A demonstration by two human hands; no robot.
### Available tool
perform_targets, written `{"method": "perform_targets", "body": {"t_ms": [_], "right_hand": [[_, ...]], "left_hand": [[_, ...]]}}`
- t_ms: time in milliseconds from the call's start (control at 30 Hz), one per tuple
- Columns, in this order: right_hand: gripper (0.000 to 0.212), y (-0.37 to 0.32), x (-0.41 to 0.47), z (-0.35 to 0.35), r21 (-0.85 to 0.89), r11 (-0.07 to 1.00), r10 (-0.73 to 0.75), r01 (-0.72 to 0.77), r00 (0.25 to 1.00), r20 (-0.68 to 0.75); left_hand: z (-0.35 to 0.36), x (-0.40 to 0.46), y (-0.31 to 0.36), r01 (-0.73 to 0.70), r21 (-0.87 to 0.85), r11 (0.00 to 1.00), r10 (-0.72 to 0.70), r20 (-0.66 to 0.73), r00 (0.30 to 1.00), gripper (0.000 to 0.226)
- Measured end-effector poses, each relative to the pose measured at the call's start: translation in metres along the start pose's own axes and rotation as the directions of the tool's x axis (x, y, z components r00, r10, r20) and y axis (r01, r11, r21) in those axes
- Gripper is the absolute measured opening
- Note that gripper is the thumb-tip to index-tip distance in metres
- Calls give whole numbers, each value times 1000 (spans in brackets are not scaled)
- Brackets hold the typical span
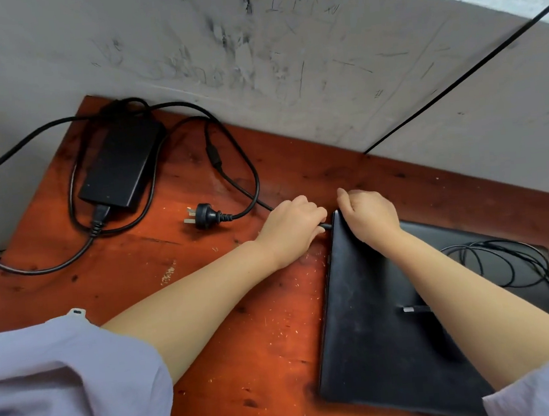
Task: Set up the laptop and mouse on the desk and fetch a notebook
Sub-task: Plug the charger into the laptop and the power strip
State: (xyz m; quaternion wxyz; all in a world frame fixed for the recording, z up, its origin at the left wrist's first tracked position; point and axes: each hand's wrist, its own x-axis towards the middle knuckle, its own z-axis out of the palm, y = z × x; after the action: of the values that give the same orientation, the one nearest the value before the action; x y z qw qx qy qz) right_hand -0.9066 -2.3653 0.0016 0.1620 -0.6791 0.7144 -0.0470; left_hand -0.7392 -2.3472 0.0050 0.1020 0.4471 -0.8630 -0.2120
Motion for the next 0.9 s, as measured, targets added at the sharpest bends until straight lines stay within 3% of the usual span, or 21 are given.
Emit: {"method": "perform_targets", "body": {"t_ms": [333, 533, 600, 733, 833, 900], "right_hand": [[32, 9, -18, 5, -4, 992, -124, 125, 981, -151], [22, 4, -33, -1, -174, 980, -105, 92, 992, -64], [21, -12, -34, -10, -126, 987, -109, 100, 992, -66], [19, -77, -34, -19, 131, 965, -212, 226, 970, -115], [22, -133, -40, 2, 364, 930, -91, 48, 991, 103], [26, -156, -44, 24, 570, 769, 71, -288, 926, 372]], "left_hand": [[20, -2, -5, 57, 4, 998, -56, -39, 998, 18], [16, -12, 2, 136, 39, 990, -136, 10, 991, 27], [13, -27, 5, 130, 21, 991, -130, -4, 992, 35], [-1, -83, -4, 184, -7, 983, -183, -104, 978, 38], [-16, -135, -20, 265, -25, 964, -266, -170, 949, 29], [-24, -161, -28, 307, -12, 952, -302, -224, 927, 24]]}}
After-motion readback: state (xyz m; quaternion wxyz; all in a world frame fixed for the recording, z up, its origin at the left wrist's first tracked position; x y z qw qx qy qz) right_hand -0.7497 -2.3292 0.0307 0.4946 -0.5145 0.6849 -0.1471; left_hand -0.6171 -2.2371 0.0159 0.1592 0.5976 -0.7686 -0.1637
